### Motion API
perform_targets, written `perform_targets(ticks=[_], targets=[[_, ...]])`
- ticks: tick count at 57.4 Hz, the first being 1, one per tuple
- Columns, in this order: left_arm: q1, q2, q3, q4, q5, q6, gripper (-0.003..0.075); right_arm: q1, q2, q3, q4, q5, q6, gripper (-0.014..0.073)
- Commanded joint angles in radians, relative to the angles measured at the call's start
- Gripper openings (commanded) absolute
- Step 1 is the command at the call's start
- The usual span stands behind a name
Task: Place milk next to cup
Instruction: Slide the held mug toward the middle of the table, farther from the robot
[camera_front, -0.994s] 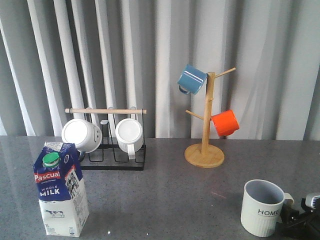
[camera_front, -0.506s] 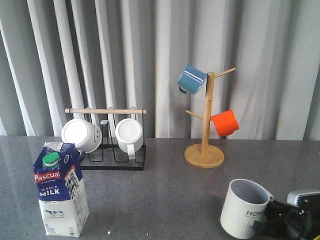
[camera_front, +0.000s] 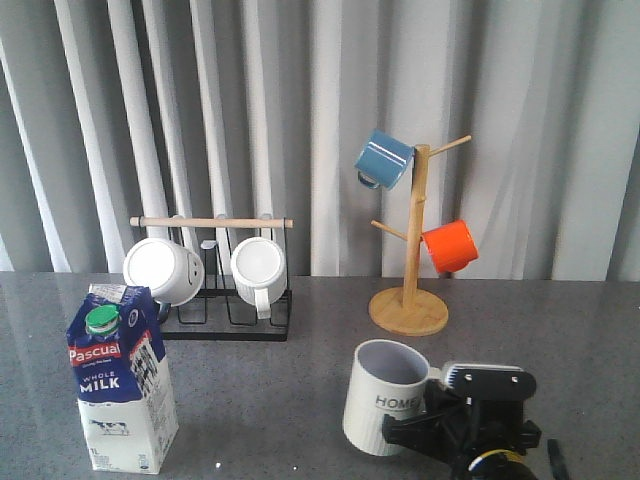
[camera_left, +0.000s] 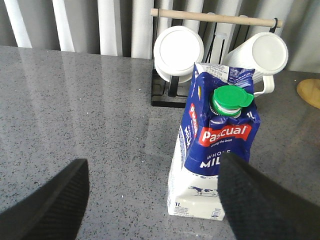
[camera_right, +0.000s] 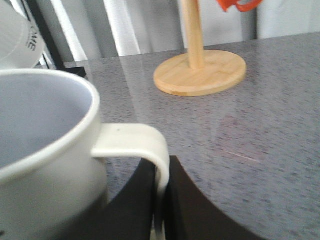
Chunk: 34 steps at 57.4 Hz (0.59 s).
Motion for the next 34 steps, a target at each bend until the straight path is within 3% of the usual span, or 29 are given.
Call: perform_targets(ticks=[1, 20, 34], targets=[[-0.006, -0.009, -0.037, -0.006, -0.074, -0.007, 0.0523, 0.058, -0.021, -0.085, 0.095, -0.023, -0.111, -0.0006], [-0.006, -0.009, -0.037, -0.006, -0.074, -0.007, 0.0523, 0.111, 0.028, -0.135, 0.255, -0.008, -0.2, -0.0004], [-0.006, -0.009, -0.037, -0.006, -0.074, -0.007, 0.0523, 0.111, 0.028, -0.132, 0.22, 0.026, -0.272, 0.0052]])
